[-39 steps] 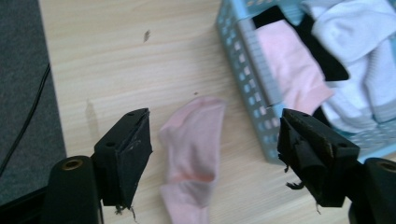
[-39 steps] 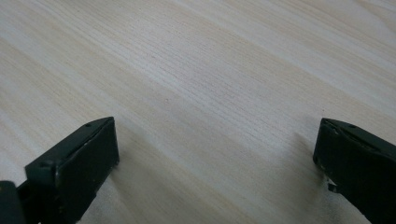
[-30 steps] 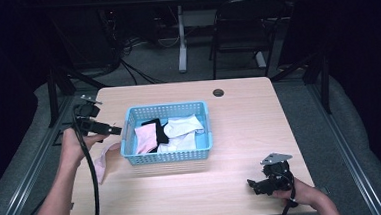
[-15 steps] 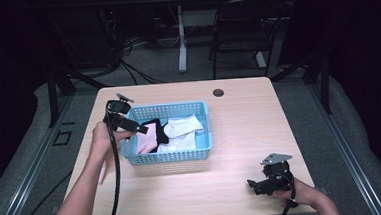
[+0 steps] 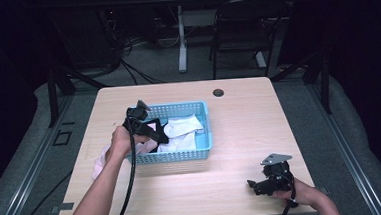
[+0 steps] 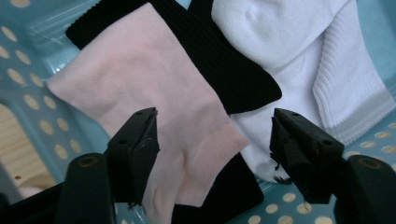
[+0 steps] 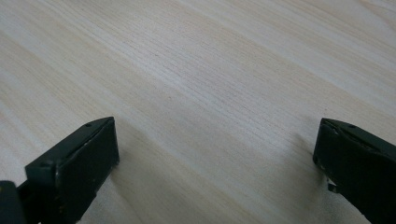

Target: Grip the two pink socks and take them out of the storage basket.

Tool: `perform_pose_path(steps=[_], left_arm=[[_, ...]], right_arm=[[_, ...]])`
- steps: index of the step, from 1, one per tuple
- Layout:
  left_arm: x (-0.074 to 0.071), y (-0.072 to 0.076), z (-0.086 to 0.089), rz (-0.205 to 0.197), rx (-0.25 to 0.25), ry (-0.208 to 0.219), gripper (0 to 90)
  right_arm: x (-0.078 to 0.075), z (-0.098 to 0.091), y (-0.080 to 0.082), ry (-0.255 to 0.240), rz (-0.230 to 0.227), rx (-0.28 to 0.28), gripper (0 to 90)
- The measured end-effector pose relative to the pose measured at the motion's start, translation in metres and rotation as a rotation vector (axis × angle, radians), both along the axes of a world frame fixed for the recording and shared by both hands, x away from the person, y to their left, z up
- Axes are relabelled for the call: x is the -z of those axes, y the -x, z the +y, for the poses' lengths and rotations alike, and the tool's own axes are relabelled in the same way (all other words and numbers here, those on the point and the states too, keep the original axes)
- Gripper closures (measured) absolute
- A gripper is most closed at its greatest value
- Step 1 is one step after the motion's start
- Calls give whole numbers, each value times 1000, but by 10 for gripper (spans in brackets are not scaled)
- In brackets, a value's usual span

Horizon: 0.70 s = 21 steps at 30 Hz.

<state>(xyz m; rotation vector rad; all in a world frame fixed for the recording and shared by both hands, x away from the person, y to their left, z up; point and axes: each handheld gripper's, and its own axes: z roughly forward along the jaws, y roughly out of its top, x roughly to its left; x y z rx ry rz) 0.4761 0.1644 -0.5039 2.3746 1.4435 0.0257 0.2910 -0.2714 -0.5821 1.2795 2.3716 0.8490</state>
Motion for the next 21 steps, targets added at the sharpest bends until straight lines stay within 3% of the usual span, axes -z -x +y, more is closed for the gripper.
perform_pose_path(steps=[3, 6, 12, 21], left_arm=[[4, -3, -4, 9, -6, -21, 358], [12, -6, -6, 12, -18, -46, 453], [20, -8, -10, 15, -19, -94, 556], [24, -9, -13, 17, -11, -114, 758]], right_arm=[[0, 0, 0, 0, 1, 1, 0], [0, 0, 0, 1, 1, 0, 0], [0, 0, 1, 2, 2, -7, 0], [0, 1, 1, 3, -1, -13, 0]])
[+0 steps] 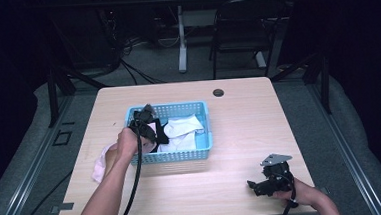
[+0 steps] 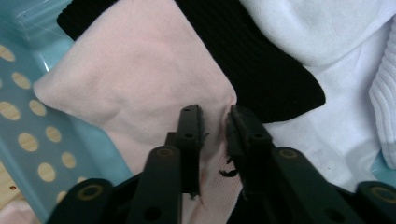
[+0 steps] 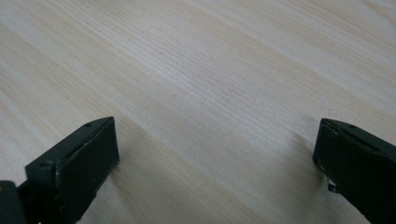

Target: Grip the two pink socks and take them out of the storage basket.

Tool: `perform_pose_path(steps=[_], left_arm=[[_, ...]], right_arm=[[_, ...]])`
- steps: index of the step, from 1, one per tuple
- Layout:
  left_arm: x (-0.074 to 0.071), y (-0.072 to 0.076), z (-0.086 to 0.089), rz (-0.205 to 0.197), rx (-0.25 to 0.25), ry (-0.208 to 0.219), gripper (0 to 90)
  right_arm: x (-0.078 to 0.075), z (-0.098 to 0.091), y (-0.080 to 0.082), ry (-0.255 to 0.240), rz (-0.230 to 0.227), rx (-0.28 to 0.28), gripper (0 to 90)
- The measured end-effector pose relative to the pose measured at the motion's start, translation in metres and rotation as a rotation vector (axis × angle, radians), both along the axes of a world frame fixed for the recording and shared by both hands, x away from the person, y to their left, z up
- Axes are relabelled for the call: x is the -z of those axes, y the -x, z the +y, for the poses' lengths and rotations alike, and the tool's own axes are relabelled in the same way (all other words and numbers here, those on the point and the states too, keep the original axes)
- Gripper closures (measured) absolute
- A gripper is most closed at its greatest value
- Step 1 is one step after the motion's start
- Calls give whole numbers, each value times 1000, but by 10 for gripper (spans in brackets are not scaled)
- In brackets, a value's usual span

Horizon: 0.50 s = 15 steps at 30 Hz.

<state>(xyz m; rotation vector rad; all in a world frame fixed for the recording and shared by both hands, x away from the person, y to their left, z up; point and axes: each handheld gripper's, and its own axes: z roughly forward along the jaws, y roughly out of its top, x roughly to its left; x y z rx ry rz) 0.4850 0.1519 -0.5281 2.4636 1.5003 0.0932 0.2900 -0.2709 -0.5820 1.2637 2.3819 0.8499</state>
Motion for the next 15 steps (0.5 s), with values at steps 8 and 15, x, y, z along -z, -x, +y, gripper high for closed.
perform_pose_path(steps=[8, 15], left_arm=[[-4, 0, 3, -9, 29, 3, 867], [-15, 2, 7, -36, 38, 21, 874]], right_arm=[[0, 0, 0, 1, 0, -1, 0], [0, 0, 0, 0, 0, -1, 0]])
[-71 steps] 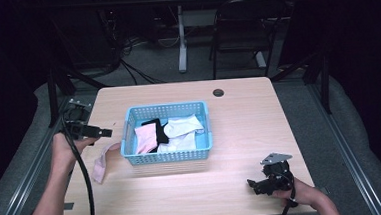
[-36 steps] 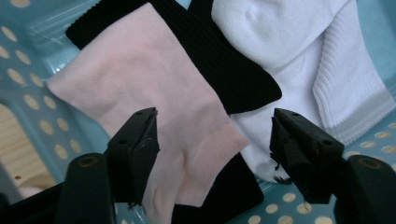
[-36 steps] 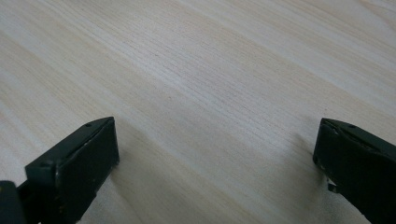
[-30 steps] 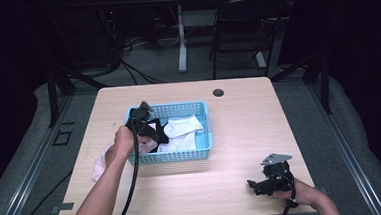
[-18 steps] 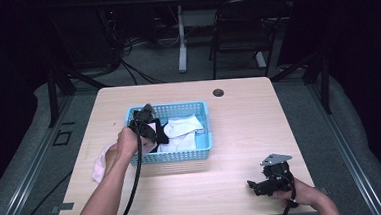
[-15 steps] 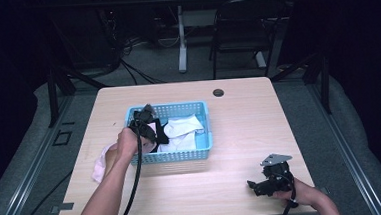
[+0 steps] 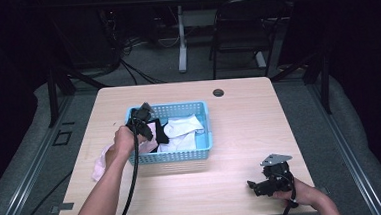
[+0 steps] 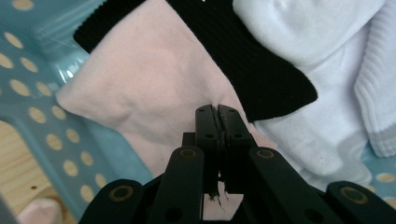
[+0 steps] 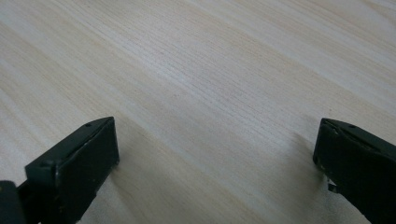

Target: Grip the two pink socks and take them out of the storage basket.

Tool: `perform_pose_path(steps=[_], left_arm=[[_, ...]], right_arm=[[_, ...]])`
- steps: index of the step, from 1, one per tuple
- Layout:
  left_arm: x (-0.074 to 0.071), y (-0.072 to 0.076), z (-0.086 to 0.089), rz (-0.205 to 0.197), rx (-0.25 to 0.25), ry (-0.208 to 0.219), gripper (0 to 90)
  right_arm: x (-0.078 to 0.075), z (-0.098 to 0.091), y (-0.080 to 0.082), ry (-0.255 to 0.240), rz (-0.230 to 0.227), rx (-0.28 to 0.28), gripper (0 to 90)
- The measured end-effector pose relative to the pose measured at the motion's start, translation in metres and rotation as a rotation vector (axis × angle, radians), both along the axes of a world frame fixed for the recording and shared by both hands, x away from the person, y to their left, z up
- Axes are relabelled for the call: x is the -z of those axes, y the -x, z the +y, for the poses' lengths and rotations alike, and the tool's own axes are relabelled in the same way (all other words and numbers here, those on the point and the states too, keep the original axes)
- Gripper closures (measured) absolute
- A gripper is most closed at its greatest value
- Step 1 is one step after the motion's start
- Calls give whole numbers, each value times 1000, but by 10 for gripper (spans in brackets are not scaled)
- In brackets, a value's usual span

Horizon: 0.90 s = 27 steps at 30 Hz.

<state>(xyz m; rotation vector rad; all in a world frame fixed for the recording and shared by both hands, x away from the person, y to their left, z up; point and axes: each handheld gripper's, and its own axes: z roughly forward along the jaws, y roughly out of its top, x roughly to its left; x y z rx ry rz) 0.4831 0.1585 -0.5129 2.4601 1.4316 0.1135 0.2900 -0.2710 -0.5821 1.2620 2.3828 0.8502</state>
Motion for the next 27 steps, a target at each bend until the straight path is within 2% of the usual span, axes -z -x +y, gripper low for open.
perform_pose_path(steps=[2, 4, 6, 8, 11, 17, 22, 27], left_arm=[[-4, 1, 1, -5, 5, 4, 874], [-14, 3, 1, -34, 16, 8, 874], [-17, 4, 1, -38, 25, 7, 874], [-25, 5, 3, -56, 29, 25, 874], [-29, 6, 4, -62, 35, 25, 875], [-41, 9, 9, -86, 40, 61, 875], [-56, 13, 13, -117, 49, 87, 875], [-67, 16, 13, -134, 64, 95, 875]], right_arm=[[0, 0, 0, 0, 0, 0, 0], [0, 0, 0, 5, 2, -2, 0], [0, 0, 0, 4, 2, -2, 0], [0, 0, 0, 5, 2, -2, 0], [0, 0, 0, 1, 1, -1, 0], [0, 0, 0, 4, 1, -2, 0], [0, 0, 0, 3, 1, -1, 0], [0, 0, 0, 4, 1, -2, 0]])
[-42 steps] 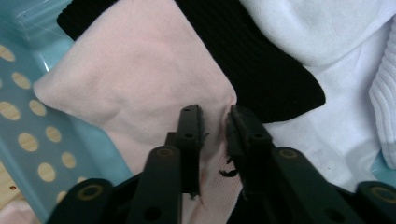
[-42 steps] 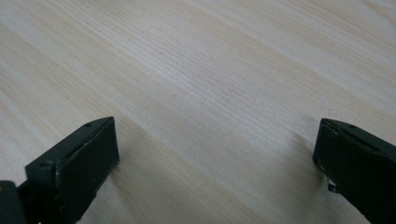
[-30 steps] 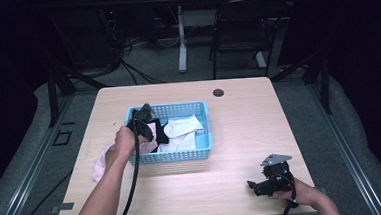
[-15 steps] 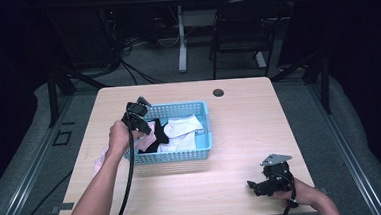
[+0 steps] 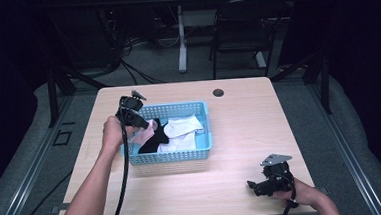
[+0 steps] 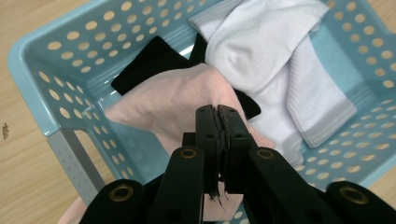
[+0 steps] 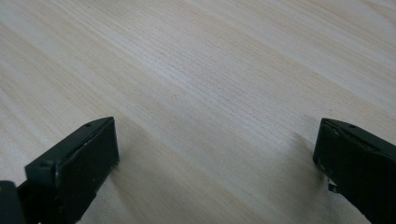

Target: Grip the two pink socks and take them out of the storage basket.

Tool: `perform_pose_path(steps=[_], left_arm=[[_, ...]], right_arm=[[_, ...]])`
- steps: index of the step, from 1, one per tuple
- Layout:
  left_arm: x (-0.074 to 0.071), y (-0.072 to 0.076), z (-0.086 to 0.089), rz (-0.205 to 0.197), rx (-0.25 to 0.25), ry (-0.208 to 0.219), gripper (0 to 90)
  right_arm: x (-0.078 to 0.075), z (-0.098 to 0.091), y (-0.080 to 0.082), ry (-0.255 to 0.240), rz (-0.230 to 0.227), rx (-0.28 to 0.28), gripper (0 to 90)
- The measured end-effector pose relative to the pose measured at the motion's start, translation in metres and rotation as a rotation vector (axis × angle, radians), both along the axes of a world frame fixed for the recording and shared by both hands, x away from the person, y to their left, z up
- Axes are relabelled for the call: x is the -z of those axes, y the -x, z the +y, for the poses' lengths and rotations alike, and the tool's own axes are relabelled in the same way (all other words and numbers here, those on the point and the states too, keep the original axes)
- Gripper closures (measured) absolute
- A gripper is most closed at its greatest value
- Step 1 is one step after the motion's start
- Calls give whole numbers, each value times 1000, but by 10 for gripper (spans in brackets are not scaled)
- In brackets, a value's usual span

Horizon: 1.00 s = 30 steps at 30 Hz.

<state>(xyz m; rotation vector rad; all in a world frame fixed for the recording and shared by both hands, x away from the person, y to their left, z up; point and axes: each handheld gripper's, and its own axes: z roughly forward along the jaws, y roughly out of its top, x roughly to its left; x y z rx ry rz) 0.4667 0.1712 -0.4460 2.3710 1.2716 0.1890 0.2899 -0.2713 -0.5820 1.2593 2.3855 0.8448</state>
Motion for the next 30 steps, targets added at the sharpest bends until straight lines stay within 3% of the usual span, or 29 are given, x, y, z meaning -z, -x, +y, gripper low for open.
perform_pose_path(steps=[10, 30], left_arm=[[-26, 4, -1, -42, 22, 18, 876], [-86, 18, 1, -157, 48, -8, 877]], right_arm=[[0, 0, 0, 2, 0, 0, 0], [0, 0, 0, 1, 4, 2, 0]])
